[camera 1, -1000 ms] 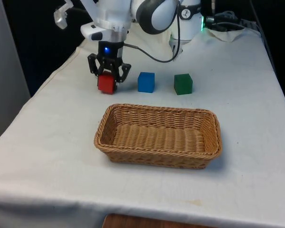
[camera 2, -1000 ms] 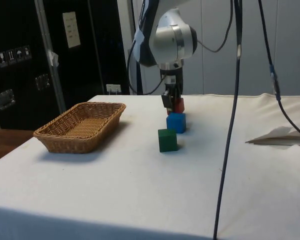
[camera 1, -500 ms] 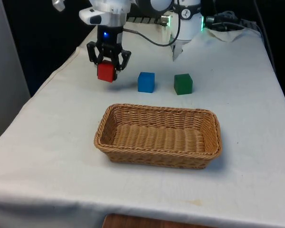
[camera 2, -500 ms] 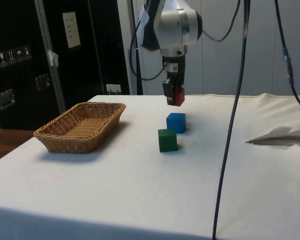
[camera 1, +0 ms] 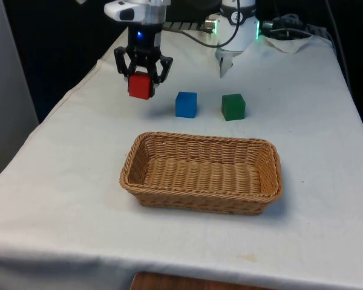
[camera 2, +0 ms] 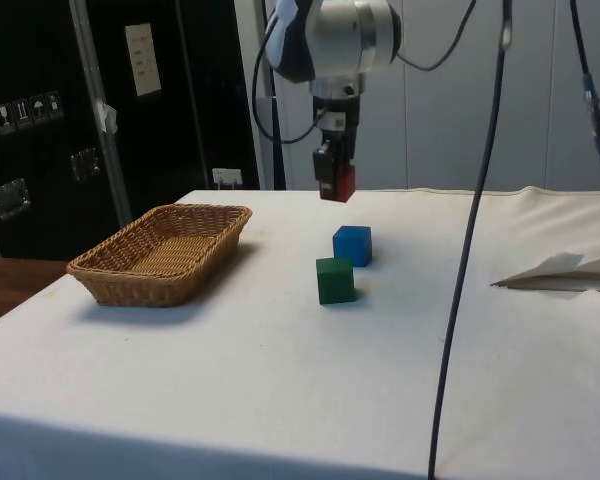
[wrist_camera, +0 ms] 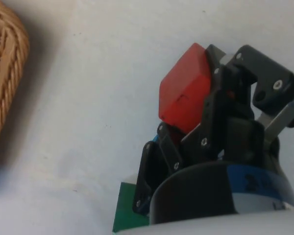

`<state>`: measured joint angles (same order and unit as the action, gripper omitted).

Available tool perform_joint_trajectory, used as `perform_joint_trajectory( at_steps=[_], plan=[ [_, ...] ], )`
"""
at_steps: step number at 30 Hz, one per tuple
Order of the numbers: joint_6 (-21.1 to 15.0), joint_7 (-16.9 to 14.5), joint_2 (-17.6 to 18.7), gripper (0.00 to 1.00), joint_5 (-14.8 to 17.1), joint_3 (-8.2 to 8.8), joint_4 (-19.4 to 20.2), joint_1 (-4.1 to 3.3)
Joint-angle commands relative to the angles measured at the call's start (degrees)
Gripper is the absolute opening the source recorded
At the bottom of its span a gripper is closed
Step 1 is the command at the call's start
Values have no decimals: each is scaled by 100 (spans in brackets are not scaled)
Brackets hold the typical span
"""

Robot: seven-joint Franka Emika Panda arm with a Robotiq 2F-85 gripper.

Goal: Pick up exactly two blocks and place them into the basket.

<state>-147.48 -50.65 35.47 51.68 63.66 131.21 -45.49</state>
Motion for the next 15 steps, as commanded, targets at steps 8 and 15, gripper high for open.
perform_joint_trajectory(
  at_steps=[8, 15],
  plan=[
    [138, 258, -172, 0, -378, 235, -63, -286],
    [6, 315, -286, 0, -424, 0, -149, -246]
  ],
)
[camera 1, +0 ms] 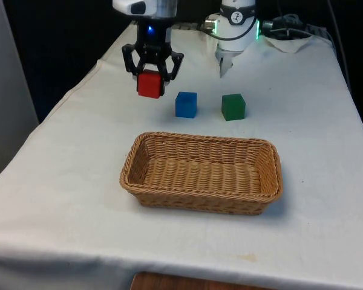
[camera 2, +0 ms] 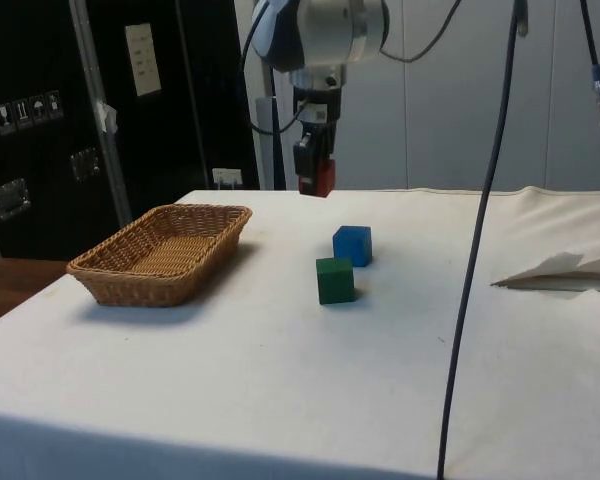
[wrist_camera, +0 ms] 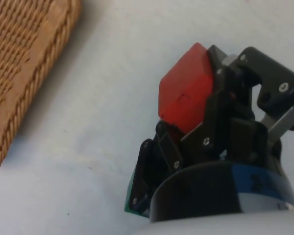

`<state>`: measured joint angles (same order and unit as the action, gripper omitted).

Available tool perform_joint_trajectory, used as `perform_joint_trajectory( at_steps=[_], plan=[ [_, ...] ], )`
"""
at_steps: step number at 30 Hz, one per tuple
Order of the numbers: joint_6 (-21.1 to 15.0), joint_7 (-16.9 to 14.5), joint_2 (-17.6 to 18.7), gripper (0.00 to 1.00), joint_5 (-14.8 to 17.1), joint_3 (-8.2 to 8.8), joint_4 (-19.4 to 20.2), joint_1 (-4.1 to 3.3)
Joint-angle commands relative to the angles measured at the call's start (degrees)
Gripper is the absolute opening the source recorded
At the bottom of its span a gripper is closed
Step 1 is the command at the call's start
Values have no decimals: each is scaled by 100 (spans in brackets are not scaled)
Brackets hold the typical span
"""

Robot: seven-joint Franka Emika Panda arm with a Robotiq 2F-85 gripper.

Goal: Pick up exactly two blocks and place them into the basket.

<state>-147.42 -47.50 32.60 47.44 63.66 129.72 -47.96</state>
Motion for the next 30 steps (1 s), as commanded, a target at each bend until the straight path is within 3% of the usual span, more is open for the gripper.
perform_joint_trajectory(
  at_steps=[1, 7, 8, 9, 13, 16, 17, 18, 24, 25, 26, 30],
  plan=[
    [149, 172, -63, 0, -246, 235, -29, -195],
    [155, 338, -206, 0, -481, 218, -120, -292],
    [0, 206, -166, 0, -292, -6, -97, -120],
    [155, 361, -229, 0, -516, 218, -132, -304],
    [160, 487, -332, 0, -699, 201, -201, -361],
    [172, 556, -390, 0, -802, 189, -252, -395],
    [11, 435, -367, 0, -630, -23, -218, -235],
    [172, 584, -413, 0, -842, 183, -269, -401],
    [195, 819, -504, 0, -1117, 120, -418, -435],
    [57, 710, -510, 0, -980, -57, -384, -298],
    [212, 859, -516, 0, -1152, 109, -453, -435],
    [327, 1100, -533, 0, -1346, 40, -659, -430]
  ],
)
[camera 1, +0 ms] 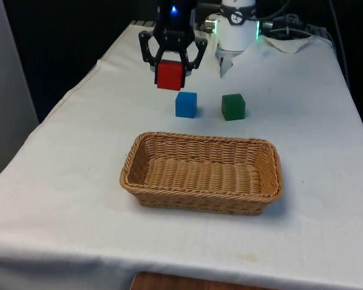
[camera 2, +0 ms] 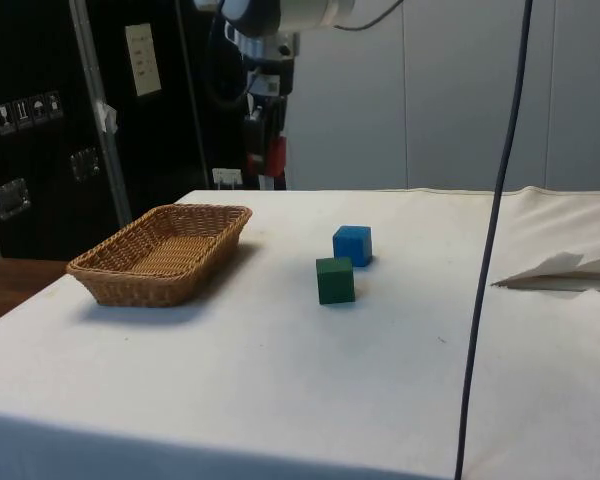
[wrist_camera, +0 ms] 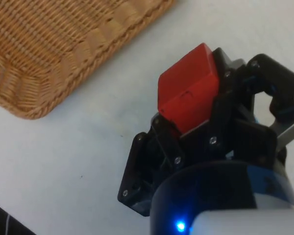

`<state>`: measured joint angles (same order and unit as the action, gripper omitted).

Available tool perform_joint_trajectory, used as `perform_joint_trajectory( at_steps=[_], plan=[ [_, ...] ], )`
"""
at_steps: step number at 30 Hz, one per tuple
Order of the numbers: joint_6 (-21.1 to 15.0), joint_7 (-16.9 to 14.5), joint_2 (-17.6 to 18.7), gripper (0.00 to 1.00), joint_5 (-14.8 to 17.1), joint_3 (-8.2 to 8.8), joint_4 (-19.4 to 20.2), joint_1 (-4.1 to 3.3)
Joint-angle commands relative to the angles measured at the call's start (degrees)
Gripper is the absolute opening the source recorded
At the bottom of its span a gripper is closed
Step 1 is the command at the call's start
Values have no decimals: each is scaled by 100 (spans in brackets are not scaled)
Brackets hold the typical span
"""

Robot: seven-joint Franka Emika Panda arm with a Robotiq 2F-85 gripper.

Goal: Pick up exactly two blocks and place them into the basket.

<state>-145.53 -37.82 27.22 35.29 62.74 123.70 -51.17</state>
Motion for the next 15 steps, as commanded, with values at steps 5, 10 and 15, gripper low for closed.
perform_joint_trajectory(
  at_steps=[5, 10, 15],
  plan=[
    [292, 355, 17, 0, -275, 63, -298, -97],
    [424, 556, 57, 0, -350, -86, -533, -40],
    [476, 699, 178, 0, -355, -258, -745, 40]
  ],
)
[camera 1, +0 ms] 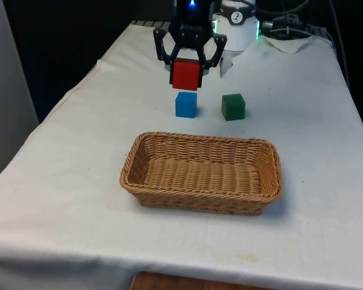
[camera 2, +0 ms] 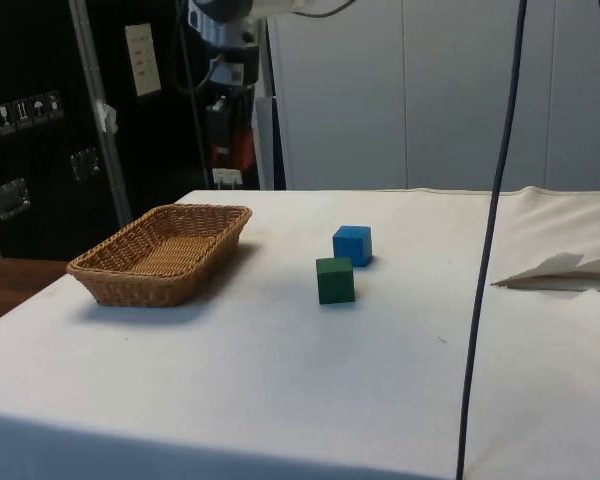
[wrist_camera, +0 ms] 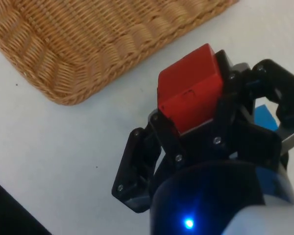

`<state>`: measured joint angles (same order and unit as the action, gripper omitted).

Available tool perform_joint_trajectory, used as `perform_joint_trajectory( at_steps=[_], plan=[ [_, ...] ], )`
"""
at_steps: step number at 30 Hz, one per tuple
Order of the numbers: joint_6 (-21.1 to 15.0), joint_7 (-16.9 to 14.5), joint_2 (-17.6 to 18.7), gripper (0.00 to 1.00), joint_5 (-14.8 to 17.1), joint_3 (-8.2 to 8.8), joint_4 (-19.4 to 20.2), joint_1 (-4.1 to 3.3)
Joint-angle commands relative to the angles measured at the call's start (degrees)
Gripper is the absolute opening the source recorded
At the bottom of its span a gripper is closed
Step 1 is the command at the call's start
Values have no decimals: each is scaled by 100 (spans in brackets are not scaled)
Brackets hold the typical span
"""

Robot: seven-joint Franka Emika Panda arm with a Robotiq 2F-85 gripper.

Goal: Pick up exactly two blocks and place them into the basket.

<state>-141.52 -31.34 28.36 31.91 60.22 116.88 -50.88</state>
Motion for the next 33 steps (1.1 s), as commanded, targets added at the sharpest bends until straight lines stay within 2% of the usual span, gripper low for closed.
perform_joint_trajectory(
  at_steps=[1, 6, 7, 15, 19, 23, 24, 25, 29, 31, 32, 33],
  plan=[
    [86, 74, 109, 0, -23, -29, -109, 23],
    [218, 201, 407, 0, -23, -120, -401, 92],
    [172, 166, 372, 0, 0, -120, -372, 86],
    [315, 321, 854, 0, 0, -206, -768, 166],
    [487, 441, 1112, 0, 6, -275, -1049, 235],
    [659, 550, 1381, 0, 80, -390, -1409, 350],
    [584, 521, 1329, 0, 52, -327, -1306, 286],
    [693, 567, 1427, 0, 97, -413, -1478, 367],
    [819, 573, 1616, 0, 258, -544, -1765, 516],
    [905, 539, 1742, 0, 441, -584, -1954, 602],
    [814, 550, 1725, 0, 407, -493, -1816, 487],
    [934, 527, 1788, 0, 504, -602, -2017, 625]
  ],
)
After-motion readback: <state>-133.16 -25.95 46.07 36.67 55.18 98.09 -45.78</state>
